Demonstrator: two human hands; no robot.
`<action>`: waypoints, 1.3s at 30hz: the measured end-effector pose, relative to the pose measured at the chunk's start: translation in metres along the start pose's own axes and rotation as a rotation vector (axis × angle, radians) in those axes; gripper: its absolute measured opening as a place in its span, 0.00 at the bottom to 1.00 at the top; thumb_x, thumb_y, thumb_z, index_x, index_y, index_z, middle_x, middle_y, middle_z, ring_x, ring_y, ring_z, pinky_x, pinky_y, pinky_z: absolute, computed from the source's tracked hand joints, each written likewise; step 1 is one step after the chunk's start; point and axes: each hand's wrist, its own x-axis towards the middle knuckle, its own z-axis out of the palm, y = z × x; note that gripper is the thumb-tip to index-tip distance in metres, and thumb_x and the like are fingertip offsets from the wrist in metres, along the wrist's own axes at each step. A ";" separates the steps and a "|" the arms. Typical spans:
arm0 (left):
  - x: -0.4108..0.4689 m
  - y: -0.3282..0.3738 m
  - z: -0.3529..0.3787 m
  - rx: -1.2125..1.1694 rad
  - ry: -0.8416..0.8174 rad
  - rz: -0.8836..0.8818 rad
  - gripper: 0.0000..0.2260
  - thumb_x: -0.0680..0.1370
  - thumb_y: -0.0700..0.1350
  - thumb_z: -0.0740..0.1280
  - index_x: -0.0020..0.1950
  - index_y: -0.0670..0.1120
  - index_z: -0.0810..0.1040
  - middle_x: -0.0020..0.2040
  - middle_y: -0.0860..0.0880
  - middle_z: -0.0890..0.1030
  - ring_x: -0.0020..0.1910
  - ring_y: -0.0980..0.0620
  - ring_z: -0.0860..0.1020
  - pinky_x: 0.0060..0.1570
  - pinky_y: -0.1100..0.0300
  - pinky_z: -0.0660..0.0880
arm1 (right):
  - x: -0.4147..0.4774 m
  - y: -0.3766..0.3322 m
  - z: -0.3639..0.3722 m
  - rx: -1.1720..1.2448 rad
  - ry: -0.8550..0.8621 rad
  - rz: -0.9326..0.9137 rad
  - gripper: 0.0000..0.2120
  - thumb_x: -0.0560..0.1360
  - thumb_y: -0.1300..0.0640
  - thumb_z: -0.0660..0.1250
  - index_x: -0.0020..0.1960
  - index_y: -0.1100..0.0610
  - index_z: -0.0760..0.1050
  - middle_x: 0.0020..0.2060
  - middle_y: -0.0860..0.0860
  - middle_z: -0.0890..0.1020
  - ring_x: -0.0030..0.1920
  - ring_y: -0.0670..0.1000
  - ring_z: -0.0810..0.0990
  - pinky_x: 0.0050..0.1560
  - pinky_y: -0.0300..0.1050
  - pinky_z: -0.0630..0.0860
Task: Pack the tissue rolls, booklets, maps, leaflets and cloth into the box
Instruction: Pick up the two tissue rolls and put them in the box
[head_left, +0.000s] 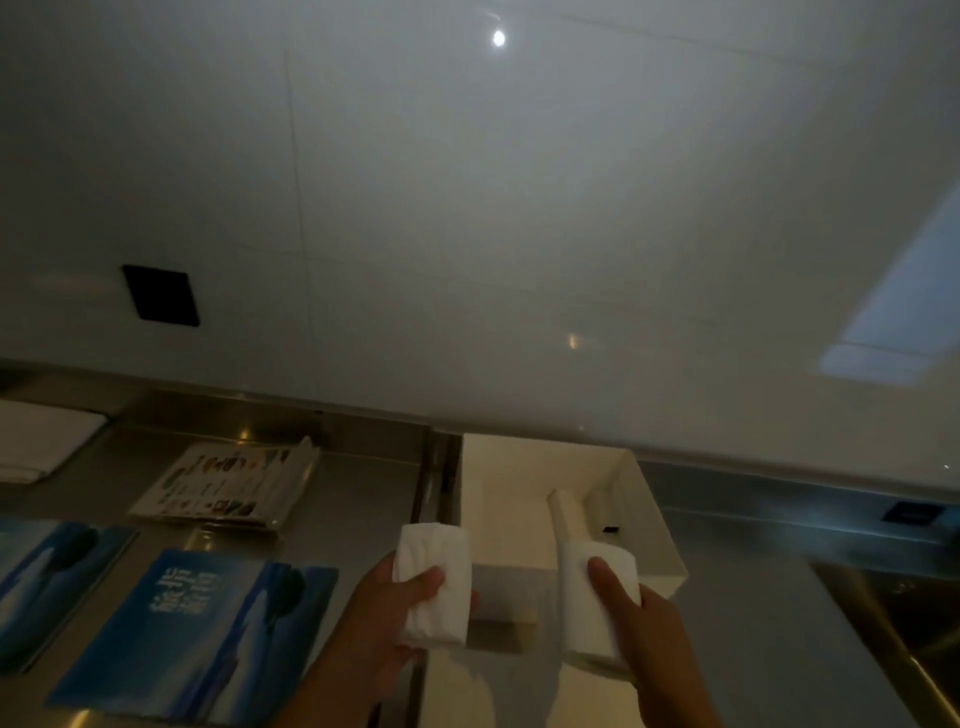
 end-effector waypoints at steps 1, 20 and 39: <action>0.003 -0.005 0.013 -0.018 0.001 0.005 0.14 0.76 0.33 0.63 0.60 0.42 0.72 0.51 0.33 0.80 0.36 0.39 0.83 0.32 0.49 0.81 | 0.008 -0.002 -0.011 -0.016 -0.012 -0.022 0.18 0.70 0.42 0.70 0.44 0.57 0.77 0.38 0.52 0.80 0.40 0.54 0.80 0.39 0.47 0.77; 0.167 0.021 0.132 0.467 0.217 0.183 0.17 0.75 0.37 0.64 0.64 0.39 0.71 0.58 0.39 0.77 0.53 0.41 0.76 0.49 0.52 0.74 | 0.127 -0.064 -0.032 0.134 -0.250 -0.140 0.15 0.76 0.58 0.66 0.60 0.53 0.67 0.52 0.57 0.76 0.51 0.59 0.78 0.49 0.58 0.78; 0.285 -0.048 0.101 1.448 0.354 0.117 0.27 0.76 0.37 0.64 0.72 0.39 0.55 0.68 0.37 0.67 0.61 0.41 0.74 0.55 0.53 0.73 | 0.225 -0.007 0.057 -0.585 -0.815 0.323 0.20 0.70 0.60 0.73 0.58 0.54 0.70 0.50 0.53 0.78 0.53 0.56 0.79 0.53 0.54 0.80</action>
